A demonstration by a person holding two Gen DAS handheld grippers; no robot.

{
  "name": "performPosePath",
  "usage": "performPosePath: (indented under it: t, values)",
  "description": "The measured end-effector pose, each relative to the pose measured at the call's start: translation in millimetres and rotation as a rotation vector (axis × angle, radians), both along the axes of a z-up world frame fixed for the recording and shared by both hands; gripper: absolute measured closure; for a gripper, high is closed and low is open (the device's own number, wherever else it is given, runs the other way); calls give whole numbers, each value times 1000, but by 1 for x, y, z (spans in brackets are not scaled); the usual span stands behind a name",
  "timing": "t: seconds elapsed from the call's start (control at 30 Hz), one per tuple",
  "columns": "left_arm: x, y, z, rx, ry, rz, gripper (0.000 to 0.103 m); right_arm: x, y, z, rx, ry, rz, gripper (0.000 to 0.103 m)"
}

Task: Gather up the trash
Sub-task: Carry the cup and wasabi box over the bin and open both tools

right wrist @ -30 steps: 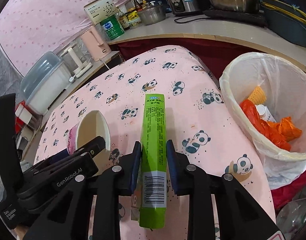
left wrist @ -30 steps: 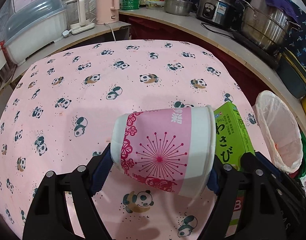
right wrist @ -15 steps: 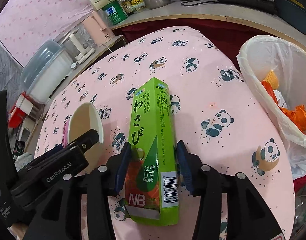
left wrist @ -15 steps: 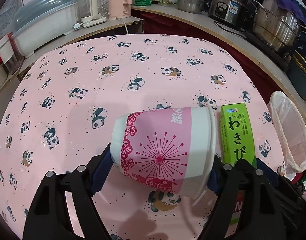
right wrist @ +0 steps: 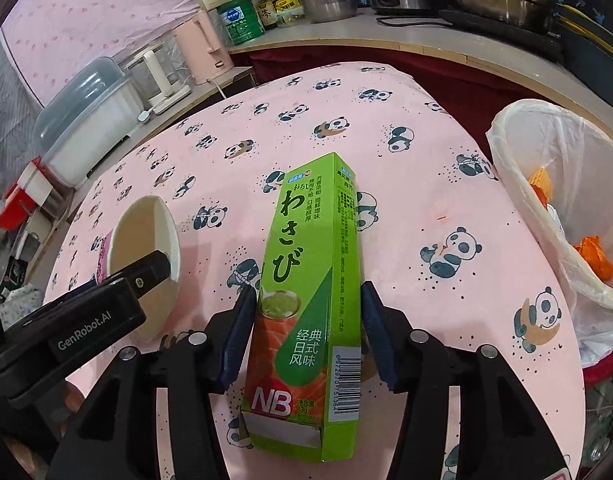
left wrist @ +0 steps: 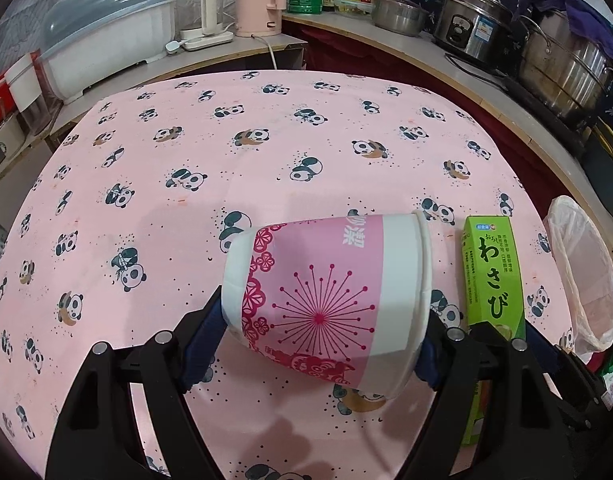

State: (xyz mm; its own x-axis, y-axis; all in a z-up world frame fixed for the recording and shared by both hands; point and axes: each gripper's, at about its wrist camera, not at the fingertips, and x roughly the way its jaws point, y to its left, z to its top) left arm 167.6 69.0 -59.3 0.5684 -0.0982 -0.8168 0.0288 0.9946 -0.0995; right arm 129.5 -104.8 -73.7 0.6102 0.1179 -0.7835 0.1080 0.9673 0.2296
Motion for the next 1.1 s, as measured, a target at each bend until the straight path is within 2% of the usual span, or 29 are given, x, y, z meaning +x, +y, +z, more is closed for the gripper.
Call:
performPosePath:
  t: [0.27, 0.6, 0.87, 1.1]
  values:
    - [-7, -26, 19, -8, -34, -51, 28, -13, -25, 32, -1, -87, -53, 52]
    - [-15, -91, 47, -13, -84, -158, 28, -41, -92, 70, 11, -171, -168, 52]
    - [-22, -163, 59, -15, -98, -285, 28, -73, -160, 84, 17, -208, -292, 52]
    - [-28, -232, 55, -8, -85, -407, 28, -96, -216, 77, 20, -202, -402, 52]
